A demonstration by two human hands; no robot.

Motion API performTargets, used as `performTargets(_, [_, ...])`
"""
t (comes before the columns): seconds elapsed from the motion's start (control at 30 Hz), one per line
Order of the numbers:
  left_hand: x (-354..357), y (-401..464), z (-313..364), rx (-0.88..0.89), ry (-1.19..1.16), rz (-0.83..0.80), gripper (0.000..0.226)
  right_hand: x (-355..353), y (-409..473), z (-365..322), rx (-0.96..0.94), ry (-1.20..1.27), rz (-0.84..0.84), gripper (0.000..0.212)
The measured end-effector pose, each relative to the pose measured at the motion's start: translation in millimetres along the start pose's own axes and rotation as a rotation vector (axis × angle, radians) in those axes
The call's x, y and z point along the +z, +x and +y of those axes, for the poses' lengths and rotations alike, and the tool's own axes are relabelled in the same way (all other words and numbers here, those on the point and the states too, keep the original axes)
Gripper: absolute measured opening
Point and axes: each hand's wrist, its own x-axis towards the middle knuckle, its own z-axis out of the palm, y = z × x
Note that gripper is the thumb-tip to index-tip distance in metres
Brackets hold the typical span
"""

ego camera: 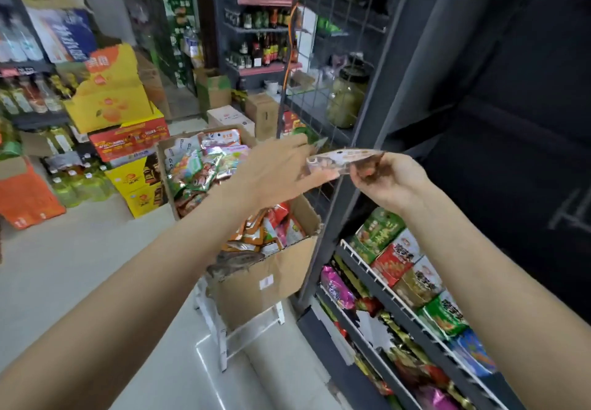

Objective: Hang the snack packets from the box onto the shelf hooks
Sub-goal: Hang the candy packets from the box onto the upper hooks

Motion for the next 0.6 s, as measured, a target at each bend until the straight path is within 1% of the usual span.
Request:
performTargets(0.03, [-4.9,7.2,10.0,0.087,0.039,0.016,0.041,-4.0,-10.9,-7.7,-0.025,0.012,0.006,0.023])
performTargets(0.07, [-8.5,13.7,18.5,0.149,0.064,0.038,0.028,-7.6,-22.7,-15.0,-0.050,0.011,0.003,0.023])
performTargets(0.1, [-11.9,20.2,26.6,0.166,0.061,0.058,0.019,-11.0,-36.0,-21.8,-0.075,-0.009,-0.005,0.025])
performTargets(0.13, [-14.8,27.7,34.2,0.146,0.025,0.072,0.018,-13.9,-49.8,-28.1,-0.109,-0.073,-0.010,0.027])
performTargets(0.17, [-18.8,35.3,43.2,0.100,-0.031,0.084,0.023,-18.0,-63.0,-34.8,-0.161,-0.210,0.012,0.029])
performTargets(0.2, [-23.4,42.2,54.0,0.056,-0.100,0.108,0.030,-23.6,-75.5,-41.5,-0.242,-0.421,0.067,0.032])
performTargets(0.23, [-29.4,47.9,65.6,0.035,-0.160,0.109,0.034,-28.5,-91.1,-48.2,-0.339,-0.686,0.153,0.040])
performTargets(0.3, [-40.0,58.4,91.1,0.064,-0.226,0.144,0.038,-42.9,-124.0,-65.2,-0.570,-1.200,0.345,0.058])
performTargets(0.33, [-47.0,63.5,106.6,0.077,-0.256,0.160,0.039,-52.2,-141.6,-74.9,-0.684,-1.419,0.445,0.063])
performTargets(0.37, [-54.1,67.7,123.6,0.087,-0.283,0.167,0.043,-60.7,-161.1,-84.0,-0.766,-1.577,0.543,0.064])
performTargets(0.4, [-59.9,71.3,141.5,0.106,-0.304,0.180,0.046,-70.5,-180.0,-93.8,-0.821,-1.639,0.635,0.067])
performTargets(0.43, [-66.5,73.8,161.4,0.122,-0.330,0.198,0.049,-79.8,-201.5,-102.4,-0.858,-1.626,0.688,0.069])
performTargets(0.47, [-72.4,76.5,182.5,0.127,-0.357,0.217,0.049,-89.0,-221.8,-110.6,-0.916,-1.556,0.673,0.069])
performTargets(0.53, [-84.2,80.9,229.0,0.123,-0.426,0.233,0.046,-108.5,-259.8,-125.0,-1.058,-1.379,0.501,0.058])
performTargets(0.57, [-89.2,83.2,252.9,0.125,-0.460,0.235,0.046,-119.8,-276.8,-132.1,-1.120,-1.333,0.397,0.047])
performTargets(0.6, [-93.5,85.9,275.9,0.128,-0.484,0.235,0.047,-133.0,-292.4,-139.3,-1.179,-1.314,0.332,0.030])
